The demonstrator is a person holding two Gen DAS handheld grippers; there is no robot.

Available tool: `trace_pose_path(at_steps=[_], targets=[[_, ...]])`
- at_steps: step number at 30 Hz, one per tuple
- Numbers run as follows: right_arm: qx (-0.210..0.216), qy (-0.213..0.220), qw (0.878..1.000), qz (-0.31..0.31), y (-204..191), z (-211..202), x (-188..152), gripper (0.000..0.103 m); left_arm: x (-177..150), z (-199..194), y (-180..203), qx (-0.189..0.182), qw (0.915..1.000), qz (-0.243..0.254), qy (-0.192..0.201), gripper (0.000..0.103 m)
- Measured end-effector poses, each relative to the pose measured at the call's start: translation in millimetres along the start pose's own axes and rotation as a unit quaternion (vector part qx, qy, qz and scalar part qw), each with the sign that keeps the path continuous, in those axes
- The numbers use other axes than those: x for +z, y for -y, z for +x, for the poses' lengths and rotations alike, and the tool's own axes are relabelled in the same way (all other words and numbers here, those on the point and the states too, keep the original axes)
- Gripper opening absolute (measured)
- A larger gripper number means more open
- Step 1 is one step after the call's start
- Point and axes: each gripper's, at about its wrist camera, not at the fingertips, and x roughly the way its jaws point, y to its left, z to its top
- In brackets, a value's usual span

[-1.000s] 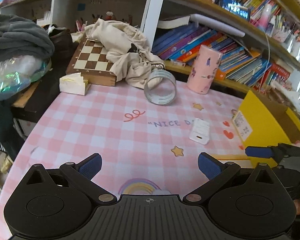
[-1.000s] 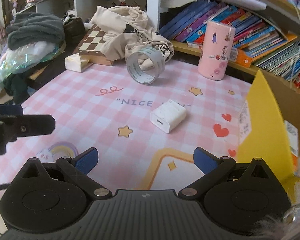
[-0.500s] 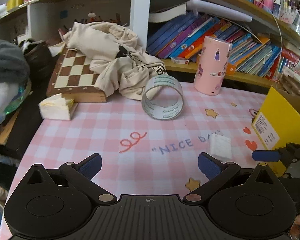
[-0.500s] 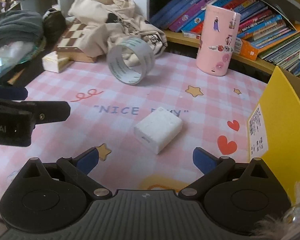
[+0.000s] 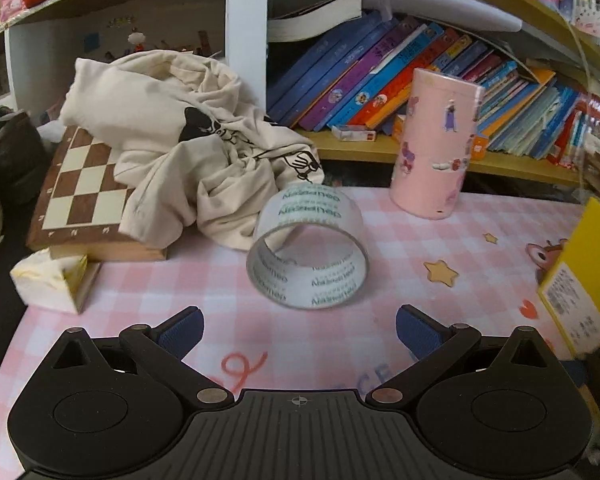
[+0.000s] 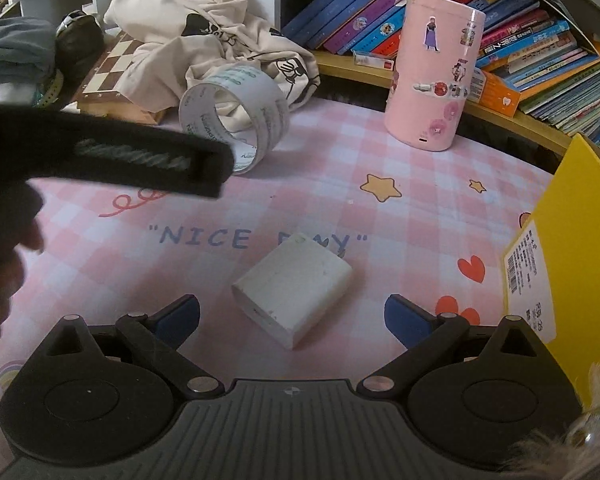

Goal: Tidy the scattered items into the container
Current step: 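Close the right tool on the white charger plug while the left tool approaches the tape roll, then close the left tool on the clear tape roll's rim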

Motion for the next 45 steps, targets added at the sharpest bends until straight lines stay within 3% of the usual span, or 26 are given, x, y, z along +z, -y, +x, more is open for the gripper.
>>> trace_pose_path(at_steps=[17,31,35,37,40,42,44,45], targets=[[0.006,0.014,1.0,-0.016,1.8,12.2,2.1,0.095,12.4,63.4,8.8,0.01,0.9998,0.006,-0.017,0.103],[0.026,0.016,0.999,-0.011,-0.1,9.3,1.0,0.077,19.7,72.6,11.4,0.018,0.9995,0.024,0.003,0.103],[0.022,0.018,1.0,-0.008,1.0,8.1,1.4,0.065,18.9,74.6,12.1,0.015,0.9996,0.025,-0.005,0.103],[0.023,0.017,1.0,-0.007,1.9,7.5,1.6,0.063,19.0,76.5,10.9,0.01,0.9997,0.02,-0.015,0.103],[0.023,0.015,1.0,-0.006,2.7,6.4,1.3,0.063,18.1,78.6,9.4,0.016,0.9995,0.019,-0.019,0.101],[0.024,0.014,1.0,-0.005,3.2,5.8,1.1,0.063,17.4,78.9,8.1,0.015,0.9994,0.021,-0.022,0.096],[0.024,0.013,1.0,-0.005,3.4,5.2,0.8,0.063,16.8,78.1,7.3,0.002,0.9995,0.023,-0.023,0.084],[0.024,0.012,1.0,-0.005,3.5,4.9,0.7,0.063,16.6,77.4,7.7,0.002,0.9994,0.024,-0.025,0.084]])
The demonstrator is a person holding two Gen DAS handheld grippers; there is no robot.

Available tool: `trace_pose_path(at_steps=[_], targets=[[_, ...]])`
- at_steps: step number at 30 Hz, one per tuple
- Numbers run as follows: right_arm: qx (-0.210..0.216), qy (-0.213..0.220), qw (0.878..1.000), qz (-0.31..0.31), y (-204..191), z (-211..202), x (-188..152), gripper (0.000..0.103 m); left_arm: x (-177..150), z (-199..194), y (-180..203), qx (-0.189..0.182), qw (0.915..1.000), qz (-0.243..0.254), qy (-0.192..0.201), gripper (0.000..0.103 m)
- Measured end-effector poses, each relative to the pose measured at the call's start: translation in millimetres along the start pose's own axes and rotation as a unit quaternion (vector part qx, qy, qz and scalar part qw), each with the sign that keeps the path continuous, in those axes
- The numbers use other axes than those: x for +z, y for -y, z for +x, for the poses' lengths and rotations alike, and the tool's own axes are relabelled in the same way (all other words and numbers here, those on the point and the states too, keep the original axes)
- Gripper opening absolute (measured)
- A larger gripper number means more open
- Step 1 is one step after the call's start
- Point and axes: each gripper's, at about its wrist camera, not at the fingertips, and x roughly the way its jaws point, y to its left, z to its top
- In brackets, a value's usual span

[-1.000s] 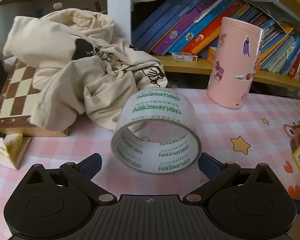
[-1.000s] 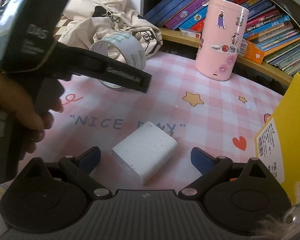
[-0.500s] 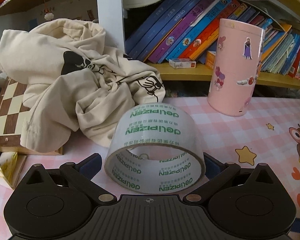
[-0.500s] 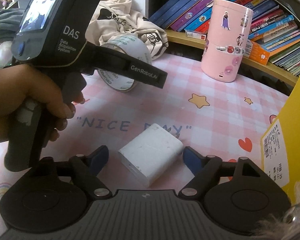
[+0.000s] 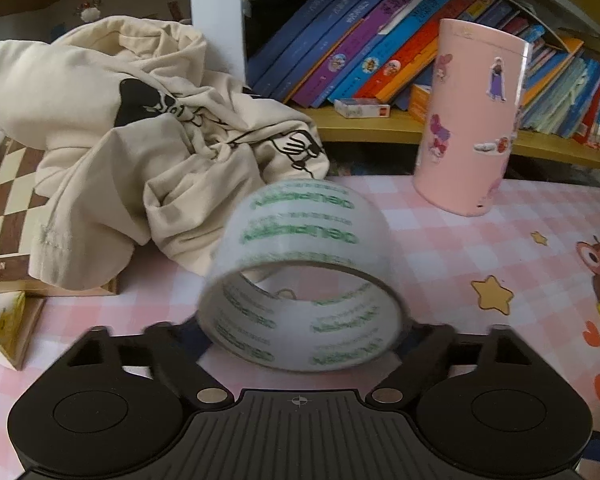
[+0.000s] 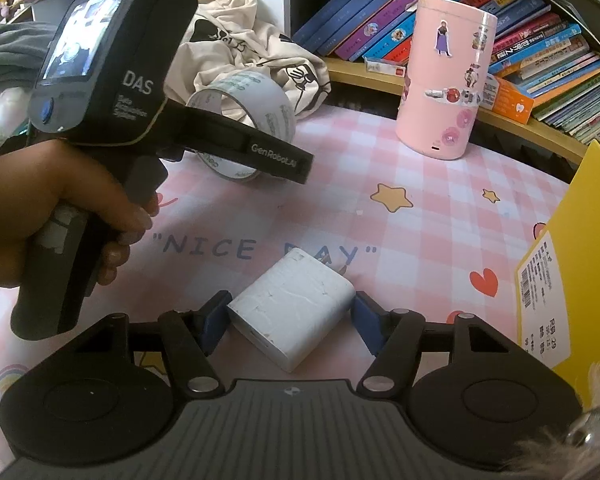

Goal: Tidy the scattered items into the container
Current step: 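Close the left tool on the clear tape roll's rim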

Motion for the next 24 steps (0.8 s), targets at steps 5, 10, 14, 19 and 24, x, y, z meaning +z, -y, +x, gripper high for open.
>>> trace_pose_path(at_steps=[5,10,14,19,24], targets=[[0.001,-0.004,1.0,0.005,0.8,-1.3,0.2,0.063,-1.1,-7.2,-3.7,0.018,0.9998,-0.002,-0.012,0.084],[0.001,-0.008,1.0,0.011,1.3,-4.1,-1.3,0.063,-6.7,-23.9,-12.9,0.016,0.9997,-0.015,-0.011,0.084],[0.002,-0.01,1.0,0.014,0.1,-7.3,-3.3,0.063,-14.4,-38.5,-17.0,0.009,0.9995,-0.025,-0.017,0.084],[0.005,-0.007,1.0,0.013,-2.5,-16.1,-6.6,0.063,-23.9,-62.1,-19.0,0.006,0.999,-0.039,-0.021,0.084],[0.006,-0.002,1.0,0.01,-7.3,-27.7,-10.5,0.063,-33.1,-89.2,-23.1,-0.002,0.9981,-0.059,-0.018,0.084]])
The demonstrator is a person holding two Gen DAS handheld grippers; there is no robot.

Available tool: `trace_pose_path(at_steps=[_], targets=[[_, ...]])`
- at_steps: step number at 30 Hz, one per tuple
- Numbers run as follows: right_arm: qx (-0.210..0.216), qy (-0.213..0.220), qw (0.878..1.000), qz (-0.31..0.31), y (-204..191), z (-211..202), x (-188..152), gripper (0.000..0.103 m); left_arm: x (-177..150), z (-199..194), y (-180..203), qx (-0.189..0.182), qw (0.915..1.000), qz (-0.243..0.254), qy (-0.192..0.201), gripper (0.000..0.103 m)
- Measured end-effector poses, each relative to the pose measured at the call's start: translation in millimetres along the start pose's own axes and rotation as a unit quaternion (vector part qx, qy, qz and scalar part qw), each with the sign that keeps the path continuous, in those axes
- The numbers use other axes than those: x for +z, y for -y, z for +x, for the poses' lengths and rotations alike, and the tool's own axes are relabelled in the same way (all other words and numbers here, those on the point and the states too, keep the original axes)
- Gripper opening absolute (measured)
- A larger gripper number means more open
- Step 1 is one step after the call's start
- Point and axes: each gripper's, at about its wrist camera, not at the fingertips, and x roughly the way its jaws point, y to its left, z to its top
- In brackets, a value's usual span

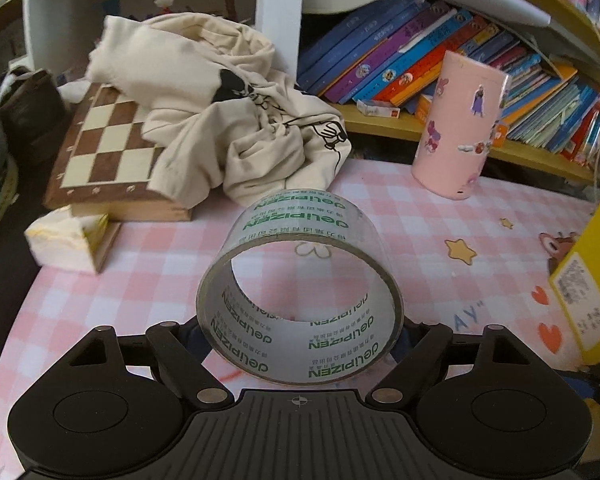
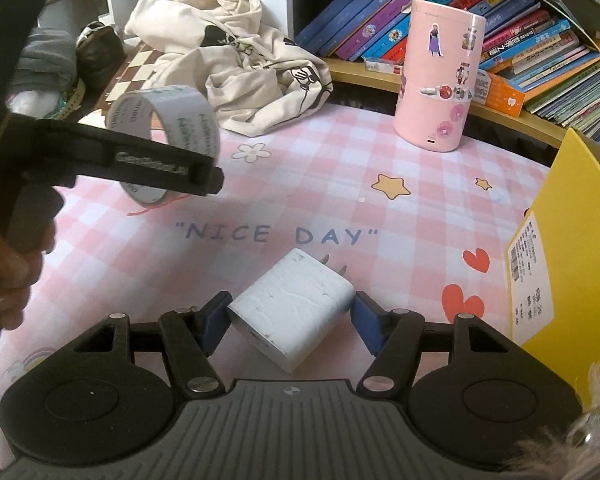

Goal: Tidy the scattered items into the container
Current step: 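Close the left tool on the clear tape roll's rim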

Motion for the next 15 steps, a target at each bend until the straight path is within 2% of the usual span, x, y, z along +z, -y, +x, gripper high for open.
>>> trace_pose_path(at_steps=[15], targets=[[0.011,0.01,1.0,-0.007,-19.3,-43.8,-26.2,0.063,-42.1,-71.0,-16.5,-0.01,0.9989,-0.044,-0.009,0.084]])
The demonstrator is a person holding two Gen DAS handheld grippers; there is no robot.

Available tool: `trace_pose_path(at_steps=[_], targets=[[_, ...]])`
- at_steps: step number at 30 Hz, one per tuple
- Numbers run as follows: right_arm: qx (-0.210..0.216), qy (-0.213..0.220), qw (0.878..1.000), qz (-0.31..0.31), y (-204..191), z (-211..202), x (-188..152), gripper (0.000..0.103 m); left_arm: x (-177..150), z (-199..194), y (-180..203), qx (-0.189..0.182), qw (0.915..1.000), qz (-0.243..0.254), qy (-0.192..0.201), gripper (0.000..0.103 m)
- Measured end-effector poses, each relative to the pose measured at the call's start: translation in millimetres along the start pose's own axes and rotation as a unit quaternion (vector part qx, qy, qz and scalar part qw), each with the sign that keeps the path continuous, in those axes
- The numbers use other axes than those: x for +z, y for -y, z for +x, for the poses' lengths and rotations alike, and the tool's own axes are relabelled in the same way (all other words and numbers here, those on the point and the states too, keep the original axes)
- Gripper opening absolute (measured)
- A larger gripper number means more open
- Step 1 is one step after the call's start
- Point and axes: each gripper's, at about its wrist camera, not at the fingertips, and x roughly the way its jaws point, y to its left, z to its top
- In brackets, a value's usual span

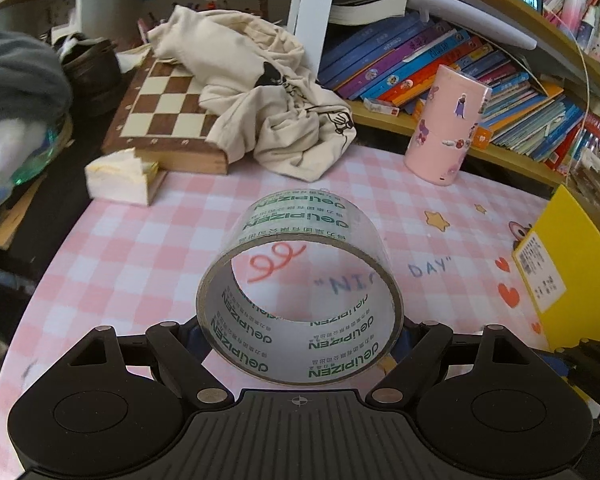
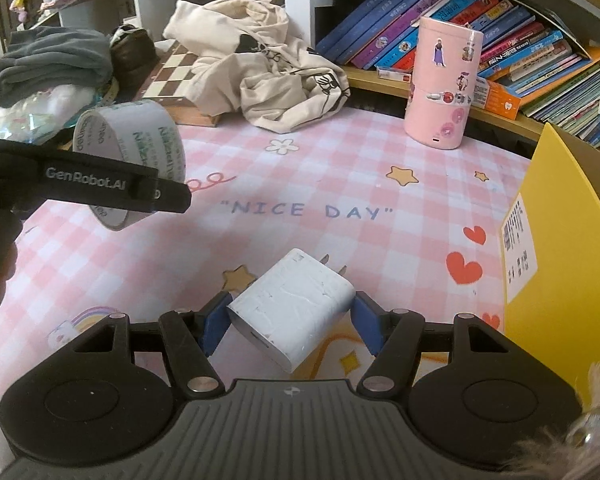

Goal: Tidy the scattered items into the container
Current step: 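Close the left tool on the clear tape roll's rim, then lift the charger plug and tape roll with both tools toward the yellow box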

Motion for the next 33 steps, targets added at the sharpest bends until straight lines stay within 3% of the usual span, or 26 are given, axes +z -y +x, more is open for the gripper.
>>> trace_pose_path(at_steps=[33], targets=[[-0.009,0.01,1.0,-0.011,-48.6,-78.1,-59.4,0.063,-67.7,-104.0,-20.9,-0.038,0.9981,-0.045,0.018,0.084]])
